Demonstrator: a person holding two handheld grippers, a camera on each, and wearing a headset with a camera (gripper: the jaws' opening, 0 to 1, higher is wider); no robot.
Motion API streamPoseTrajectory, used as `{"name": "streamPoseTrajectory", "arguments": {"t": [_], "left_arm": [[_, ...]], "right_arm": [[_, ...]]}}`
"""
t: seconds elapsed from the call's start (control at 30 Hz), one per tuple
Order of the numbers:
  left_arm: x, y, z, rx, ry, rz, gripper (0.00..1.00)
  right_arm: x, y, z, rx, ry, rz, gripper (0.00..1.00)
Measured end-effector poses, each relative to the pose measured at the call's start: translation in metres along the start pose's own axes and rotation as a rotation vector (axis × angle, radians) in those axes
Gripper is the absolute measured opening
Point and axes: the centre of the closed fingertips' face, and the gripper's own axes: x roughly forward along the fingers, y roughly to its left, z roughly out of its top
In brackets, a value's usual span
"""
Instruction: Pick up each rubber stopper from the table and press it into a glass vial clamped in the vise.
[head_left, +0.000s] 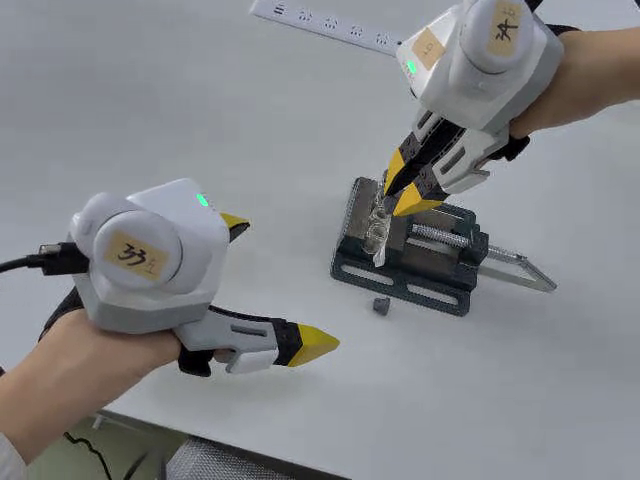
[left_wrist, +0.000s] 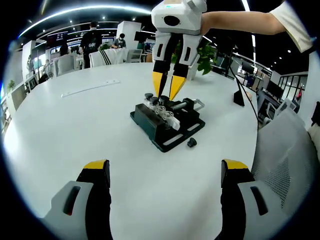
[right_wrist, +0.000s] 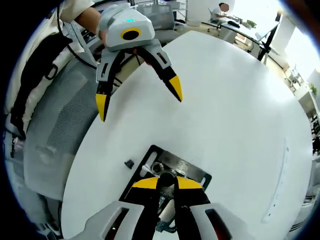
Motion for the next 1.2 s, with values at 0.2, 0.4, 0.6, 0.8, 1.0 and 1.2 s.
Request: {"name": "streamPoseTrajectory", "arguments": {"t": [0.2,0.4,0.6,0.8,1.0,1.2], "left_arm": [[0.0015,0.0005,-0.0023,-0.003,0.004,0.0,0.91],[0.0021,0.0004,-0.0025,-0.01,0.004,0.002,0.91],[0.003,0.0006,-0.0039,-0.015,0.006,0.002,0.91],[0.0039,-0.0001,-0.0045,-0.016,0.007,-0.001,0.91],[0.0039,0.0001,-0.0042,-0.02,0.004,0.002,0.91],[0.0045,0.0,-0.0044,-0.019,0.004,0.002,0.91]], "right_arm": [[0.0039,0.0002,0.0015,-0.002,-0.007,0.007,0.06],[0.0085,-0.0026,0.001,-0.001,-0.011,0.011,0.06],[0.0087,-0.0018,0.0008,0.001,-0.012,0.02,0.06],[0.0091,-0.0027,-0.0006,-0.003,-0.011,0.03,0.06],[0.0087,-0.0019,-0.0012,-0.015,0.006,0.042,0.05],[0.0101,-0.0011,-0.0026,-0.065,0.049,0.039,0.05]]}}
